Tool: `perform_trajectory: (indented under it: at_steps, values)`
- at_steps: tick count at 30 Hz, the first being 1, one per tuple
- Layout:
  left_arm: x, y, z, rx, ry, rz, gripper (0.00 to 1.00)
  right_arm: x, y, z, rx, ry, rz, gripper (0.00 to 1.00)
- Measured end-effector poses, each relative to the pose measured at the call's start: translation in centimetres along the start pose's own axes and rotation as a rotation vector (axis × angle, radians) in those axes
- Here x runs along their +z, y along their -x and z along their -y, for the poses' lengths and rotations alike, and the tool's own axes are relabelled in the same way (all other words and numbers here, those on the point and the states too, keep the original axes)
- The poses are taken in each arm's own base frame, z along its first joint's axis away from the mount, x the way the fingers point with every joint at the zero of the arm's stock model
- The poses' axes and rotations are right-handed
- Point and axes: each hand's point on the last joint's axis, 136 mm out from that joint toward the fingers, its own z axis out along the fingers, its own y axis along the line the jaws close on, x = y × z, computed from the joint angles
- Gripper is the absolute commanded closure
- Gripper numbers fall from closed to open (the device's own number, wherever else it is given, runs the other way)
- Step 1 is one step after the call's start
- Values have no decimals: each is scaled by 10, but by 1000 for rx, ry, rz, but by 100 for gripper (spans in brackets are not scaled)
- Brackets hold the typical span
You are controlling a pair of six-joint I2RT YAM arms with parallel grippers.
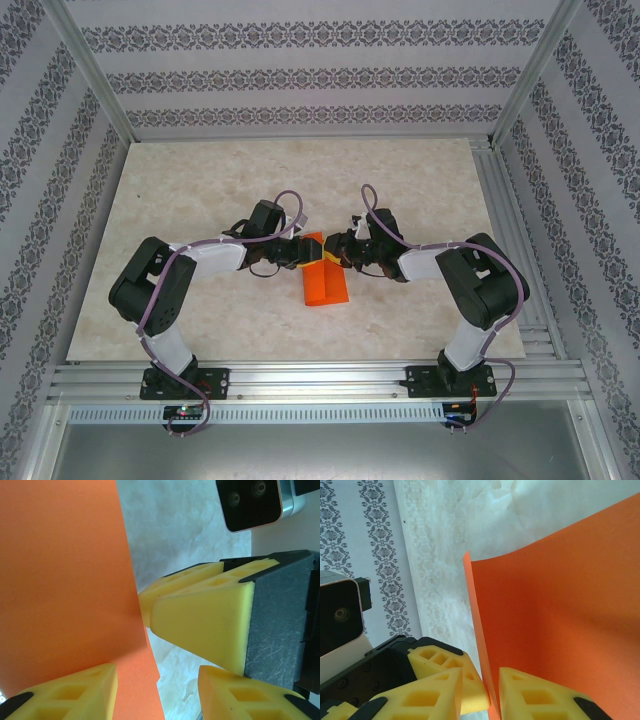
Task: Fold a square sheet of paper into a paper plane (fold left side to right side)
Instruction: First fold in half a square sheet of paper at the center of the table.
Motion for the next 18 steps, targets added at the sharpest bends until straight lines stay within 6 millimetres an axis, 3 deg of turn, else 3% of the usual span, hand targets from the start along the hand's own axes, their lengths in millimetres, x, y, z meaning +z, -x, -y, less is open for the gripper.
perform_trajectory:
  at_steps: [18]
  values:
    - [1,-2,1,-3,-1,-5,52,3,0,5,-4,-10,-6,77]
